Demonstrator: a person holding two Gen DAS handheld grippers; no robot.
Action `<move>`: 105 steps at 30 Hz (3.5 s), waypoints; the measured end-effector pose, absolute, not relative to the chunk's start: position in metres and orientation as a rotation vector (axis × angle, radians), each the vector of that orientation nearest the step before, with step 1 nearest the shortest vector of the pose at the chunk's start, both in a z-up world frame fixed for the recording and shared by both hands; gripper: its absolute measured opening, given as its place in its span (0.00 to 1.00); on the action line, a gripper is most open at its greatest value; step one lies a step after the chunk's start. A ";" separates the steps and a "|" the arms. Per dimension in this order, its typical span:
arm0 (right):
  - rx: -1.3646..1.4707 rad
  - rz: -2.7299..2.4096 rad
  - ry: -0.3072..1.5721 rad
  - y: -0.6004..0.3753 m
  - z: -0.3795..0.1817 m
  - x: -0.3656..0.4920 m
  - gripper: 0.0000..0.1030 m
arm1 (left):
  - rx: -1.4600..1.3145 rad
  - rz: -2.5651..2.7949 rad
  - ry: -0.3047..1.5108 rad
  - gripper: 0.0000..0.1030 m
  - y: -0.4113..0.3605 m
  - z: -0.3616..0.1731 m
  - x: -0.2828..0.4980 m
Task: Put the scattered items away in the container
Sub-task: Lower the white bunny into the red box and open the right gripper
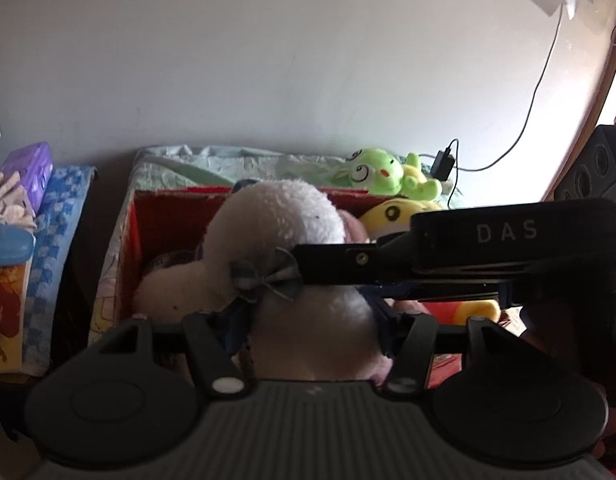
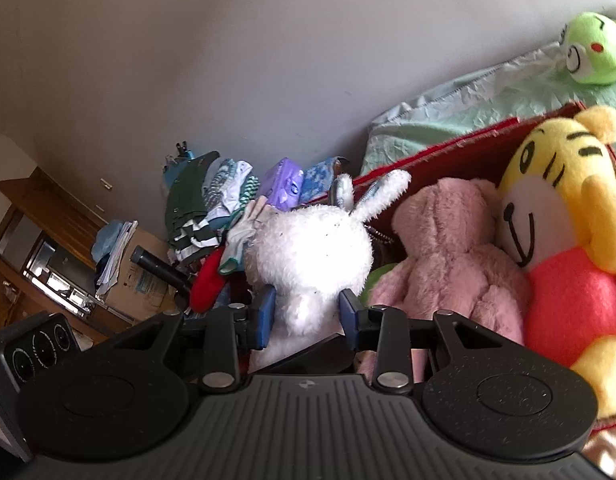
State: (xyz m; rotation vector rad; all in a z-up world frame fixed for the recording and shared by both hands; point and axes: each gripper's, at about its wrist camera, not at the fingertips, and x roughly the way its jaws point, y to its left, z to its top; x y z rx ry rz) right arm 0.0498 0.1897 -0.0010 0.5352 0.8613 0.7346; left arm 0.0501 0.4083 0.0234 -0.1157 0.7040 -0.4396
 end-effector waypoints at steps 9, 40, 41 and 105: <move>0.552 0.709 0.891 0.192 -0.017 0.061 0.35 | -0.102 -0.435 0.725 0.57 0.413 0.004 0.068; 0.505 0.674 0.901 0.197 -0.019 0.058 0.35 | -0.068 -0.352 0.863 0.73 0.401 -0.006 0.066; 0.505 0.672 0.902 0.197 -0.019 0.057 0.35 | -0.069 -0.351 0.866 0.73 0.401 -0.006 0.066; 0.437 0.537 0.838 0.186 0.000 0.019 0.40 | -0.070 -0.267 0.900 1.00 0.399 -0.015 0.060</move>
